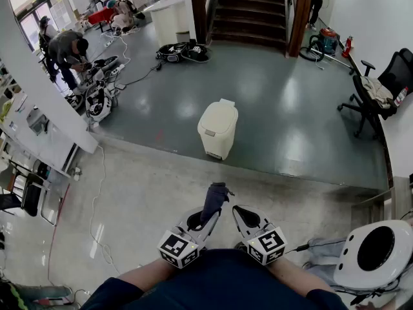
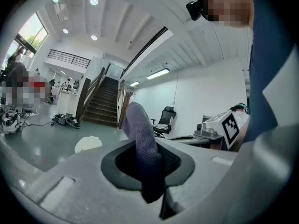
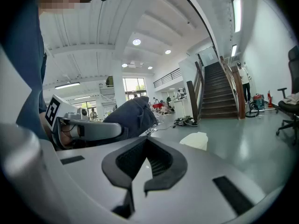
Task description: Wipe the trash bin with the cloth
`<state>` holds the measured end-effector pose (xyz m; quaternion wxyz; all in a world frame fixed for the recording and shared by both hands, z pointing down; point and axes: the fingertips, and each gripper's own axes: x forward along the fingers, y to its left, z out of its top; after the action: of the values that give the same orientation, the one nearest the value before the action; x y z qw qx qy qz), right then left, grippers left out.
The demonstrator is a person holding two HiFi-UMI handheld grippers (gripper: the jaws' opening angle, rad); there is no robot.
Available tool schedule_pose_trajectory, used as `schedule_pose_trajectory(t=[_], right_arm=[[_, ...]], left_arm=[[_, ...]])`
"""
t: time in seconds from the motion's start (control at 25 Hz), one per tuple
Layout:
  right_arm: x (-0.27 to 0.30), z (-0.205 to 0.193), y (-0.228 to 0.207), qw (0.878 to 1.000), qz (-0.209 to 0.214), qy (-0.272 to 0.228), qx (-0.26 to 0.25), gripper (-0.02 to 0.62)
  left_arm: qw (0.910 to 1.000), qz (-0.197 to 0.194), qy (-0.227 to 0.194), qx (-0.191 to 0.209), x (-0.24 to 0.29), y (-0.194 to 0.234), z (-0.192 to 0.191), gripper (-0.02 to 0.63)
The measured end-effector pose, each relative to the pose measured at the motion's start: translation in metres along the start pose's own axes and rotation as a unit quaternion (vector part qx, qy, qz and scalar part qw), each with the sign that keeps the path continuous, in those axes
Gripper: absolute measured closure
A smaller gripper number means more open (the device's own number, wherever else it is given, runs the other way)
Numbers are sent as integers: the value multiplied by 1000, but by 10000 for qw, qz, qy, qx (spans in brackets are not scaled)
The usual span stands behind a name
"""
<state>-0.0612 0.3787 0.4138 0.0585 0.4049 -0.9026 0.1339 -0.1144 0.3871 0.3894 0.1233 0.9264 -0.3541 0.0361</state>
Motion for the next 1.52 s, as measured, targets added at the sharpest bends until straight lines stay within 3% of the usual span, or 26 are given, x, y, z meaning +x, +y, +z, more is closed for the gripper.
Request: schedule_pose_trajectory(t=[0.64,1.12,1.36,1.52], right_arm=[[3,-1,-20,9999,41,-25,116,591],[-8,3,-69,9993,277,-124,205,591],[13,6,-101,9995,205,-120,213,591],[56,17,-127,9998,40,-33,183,591]], left_arm=[[10000,34,44,45,20,1,1,554],[9989,463,-37,106,59,-10,9,554],[9980,615,-113,-28,82,20,8,554],[9985,513,-174,-126,108,67,16,554]])
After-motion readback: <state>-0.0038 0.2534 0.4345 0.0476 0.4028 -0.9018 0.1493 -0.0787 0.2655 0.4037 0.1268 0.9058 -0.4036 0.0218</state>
